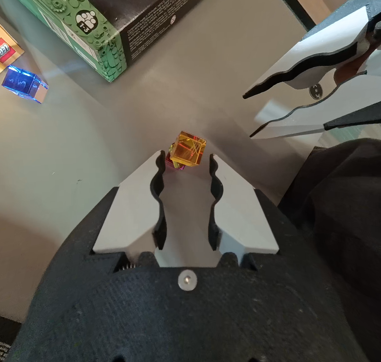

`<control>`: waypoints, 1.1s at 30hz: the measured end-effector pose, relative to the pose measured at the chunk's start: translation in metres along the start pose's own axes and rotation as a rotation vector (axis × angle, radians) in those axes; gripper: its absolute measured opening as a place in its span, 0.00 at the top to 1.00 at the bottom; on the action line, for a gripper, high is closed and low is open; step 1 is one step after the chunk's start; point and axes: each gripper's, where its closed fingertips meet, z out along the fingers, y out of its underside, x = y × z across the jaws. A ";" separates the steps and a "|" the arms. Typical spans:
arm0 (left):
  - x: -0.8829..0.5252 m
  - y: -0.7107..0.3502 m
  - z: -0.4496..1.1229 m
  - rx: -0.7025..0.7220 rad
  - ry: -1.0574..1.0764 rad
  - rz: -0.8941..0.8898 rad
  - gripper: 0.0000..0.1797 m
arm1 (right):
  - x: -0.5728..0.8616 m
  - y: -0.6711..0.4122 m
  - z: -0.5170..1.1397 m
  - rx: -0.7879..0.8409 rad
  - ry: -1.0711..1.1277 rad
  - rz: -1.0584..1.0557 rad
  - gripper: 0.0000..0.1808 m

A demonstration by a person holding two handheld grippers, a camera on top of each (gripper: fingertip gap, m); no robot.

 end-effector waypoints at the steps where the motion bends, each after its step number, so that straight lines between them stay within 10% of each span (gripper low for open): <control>1: 0.000 -0.001 -0.002 0.005 0.001 -0.002 0.77 | 0.001 0.000 0.000 0.001 0.001 0.003 0.74; 14: -0.084 -0.076 0.001 0.255 0.019 -0.156 0.71 | 0.011 0.007 -0.013 0.001 0.016 0.068 0.74; 33: -0.199 -0.059 0.058 0.057 -0.324 -0.352 0.72 | 0.024 0.006 -0.011 -0.017 0.029 0.101 0.76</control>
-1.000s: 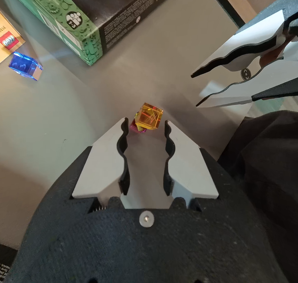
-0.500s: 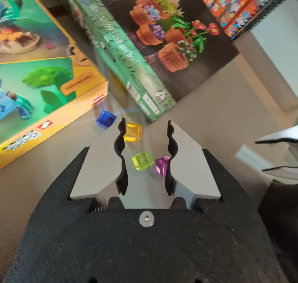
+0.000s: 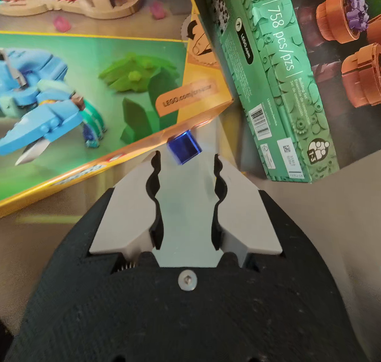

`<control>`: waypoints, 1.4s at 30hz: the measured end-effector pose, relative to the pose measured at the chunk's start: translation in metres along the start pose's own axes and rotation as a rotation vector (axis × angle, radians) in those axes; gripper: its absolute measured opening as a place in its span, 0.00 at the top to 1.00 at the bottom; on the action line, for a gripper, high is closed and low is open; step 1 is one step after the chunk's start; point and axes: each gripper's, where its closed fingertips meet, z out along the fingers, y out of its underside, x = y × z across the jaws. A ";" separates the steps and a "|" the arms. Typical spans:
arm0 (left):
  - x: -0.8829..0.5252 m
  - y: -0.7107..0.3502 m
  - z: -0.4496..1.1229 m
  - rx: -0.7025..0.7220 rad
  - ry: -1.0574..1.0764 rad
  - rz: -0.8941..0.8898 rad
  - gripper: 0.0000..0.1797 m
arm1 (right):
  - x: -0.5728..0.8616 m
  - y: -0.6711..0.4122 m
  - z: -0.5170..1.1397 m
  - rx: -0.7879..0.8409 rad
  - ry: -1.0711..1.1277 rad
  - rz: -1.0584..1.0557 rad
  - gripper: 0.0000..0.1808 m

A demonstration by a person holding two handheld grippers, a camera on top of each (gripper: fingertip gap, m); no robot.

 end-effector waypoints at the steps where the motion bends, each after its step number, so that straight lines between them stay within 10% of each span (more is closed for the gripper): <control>1: 0.002 -0.001 0.004 -0.008 -0.003 0.006 0.72 | 0.001 0.000 0.000 -0.002 0.001 0.000 0.76; 10: -0.007 0.006 -0.009 -0.013 -0.023 0.036 0.86 | 0.012 -0.003 -0.003 0.000 0.018 0.015 0.77; 25: 0.135 0.131 -0.098 -0.079 0.309 0.388 0.87 | -0.010 -0.002 0.003 -0.007 -0.002 -0.035 0.77; 42: 0.134 0.136 -0.081 -0.076 0.300 0.332 0.80 | -0.026 -0.002 -0.007 0.015 0.008 -0.056 0.78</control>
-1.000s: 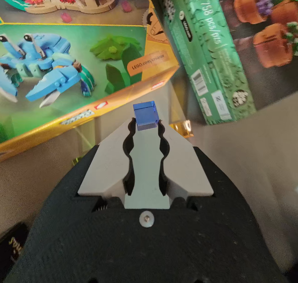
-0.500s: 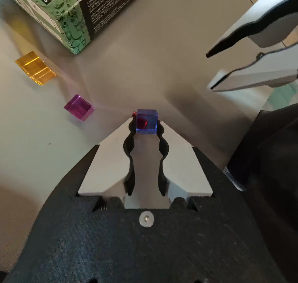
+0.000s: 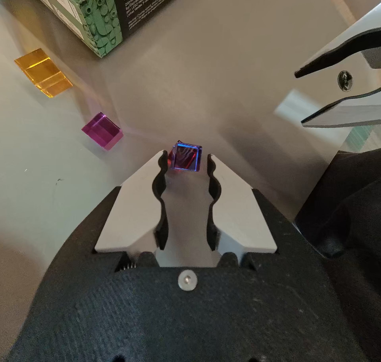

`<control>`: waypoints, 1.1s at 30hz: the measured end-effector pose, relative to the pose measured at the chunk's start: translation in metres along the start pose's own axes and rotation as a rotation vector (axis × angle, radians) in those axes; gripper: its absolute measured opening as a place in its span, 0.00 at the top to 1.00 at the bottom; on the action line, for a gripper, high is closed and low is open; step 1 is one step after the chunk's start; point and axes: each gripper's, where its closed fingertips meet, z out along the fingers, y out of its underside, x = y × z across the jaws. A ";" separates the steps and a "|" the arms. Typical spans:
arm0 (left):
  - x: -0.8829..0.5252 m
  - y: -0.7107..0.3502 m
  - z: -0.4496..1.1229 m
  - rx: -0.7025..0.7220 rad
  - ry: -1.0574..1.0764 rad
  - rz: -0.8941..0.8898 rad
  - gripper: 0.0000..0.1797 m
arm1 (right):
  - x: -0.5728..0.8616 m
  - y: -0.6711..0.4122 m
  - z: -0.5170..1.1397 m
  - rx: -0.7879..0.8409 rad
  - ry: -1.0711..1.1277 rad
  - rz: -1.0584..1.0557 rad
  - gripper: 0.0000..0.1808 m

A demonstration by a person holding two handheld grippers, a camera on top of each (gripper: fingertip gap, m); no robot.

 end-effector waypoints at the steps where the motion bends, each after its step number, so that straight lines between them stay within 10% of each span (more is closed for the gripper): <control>1: 0.001 0.001 -0.001 0.000 0.002 -0.004 0.79 | 0.000 -0.001 0.000 0.001 -0.001 -0.003 0.78; 17: -0.091 -0.013 -0.002 0.047 -0.230 -0.207 0.77 | 0.019 -0.139 0.077 0.061 -0.049 -0.150 0.79; 33: -0.084 0.010 -0.039 0.125 -0.227 -0.364 0.86 | 0.036 -0.150 0.165 -0.240 0.029 -0.414 0.82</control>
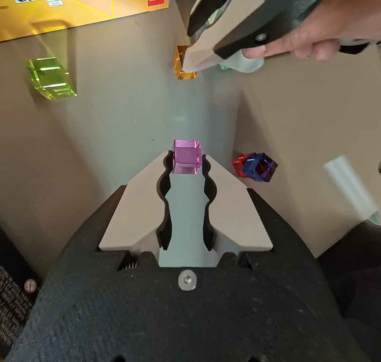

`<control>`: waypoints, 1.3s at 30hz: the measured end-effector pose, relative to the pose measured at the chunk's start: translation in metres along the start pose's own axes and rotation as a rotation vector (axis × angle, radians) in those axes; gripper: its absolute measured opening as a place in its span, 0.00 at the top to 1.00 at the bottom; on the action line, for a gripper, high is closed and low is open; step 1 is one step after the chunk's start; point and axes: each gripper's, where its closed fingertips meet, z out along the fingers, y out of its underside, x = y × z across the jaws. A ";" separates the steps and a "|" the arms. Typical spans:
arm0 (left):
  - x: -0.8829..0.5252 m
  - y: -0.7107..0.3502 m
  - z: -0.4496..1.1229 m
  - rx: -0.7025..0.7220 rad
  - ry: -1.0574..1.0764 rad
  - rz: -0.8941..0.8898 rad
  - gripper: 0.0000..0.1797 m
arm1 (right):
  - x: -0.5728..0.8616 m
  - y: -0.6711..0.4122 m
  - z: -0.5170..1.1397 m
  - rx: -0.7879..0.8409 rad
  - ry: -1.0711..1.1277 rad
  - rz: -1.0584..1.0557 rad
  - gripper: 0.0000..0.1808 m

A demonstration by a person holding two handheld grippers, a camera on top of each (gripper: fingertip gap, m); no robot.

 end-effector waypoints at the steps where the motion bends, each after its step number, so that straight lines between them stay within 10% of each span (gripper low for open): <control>1: 0.001 0.001 -0.005 0.007 0.006 0.003 0.86 | 0.000 -0.001 0.001 -0.006 0.006 -0.010 0.82; 16: 0.065 0.012 -0.029 -0.005 0.125 0.145 0.86 | -0.021 0.017 0.003 -0.161 -0.042 -0.110 0.87; 24: 0.079 0.010 -0.029 0.003 0.182 0.169 0.86 | -0.040 0.055 -0.086 0.139 -0.068 0.249 0.87; 39: 0.100 0.016 0.000 -0.057 0.172 0.274 0.86 | -0.104 0.171 -0.142 0.133 -0.048 0.494 0.86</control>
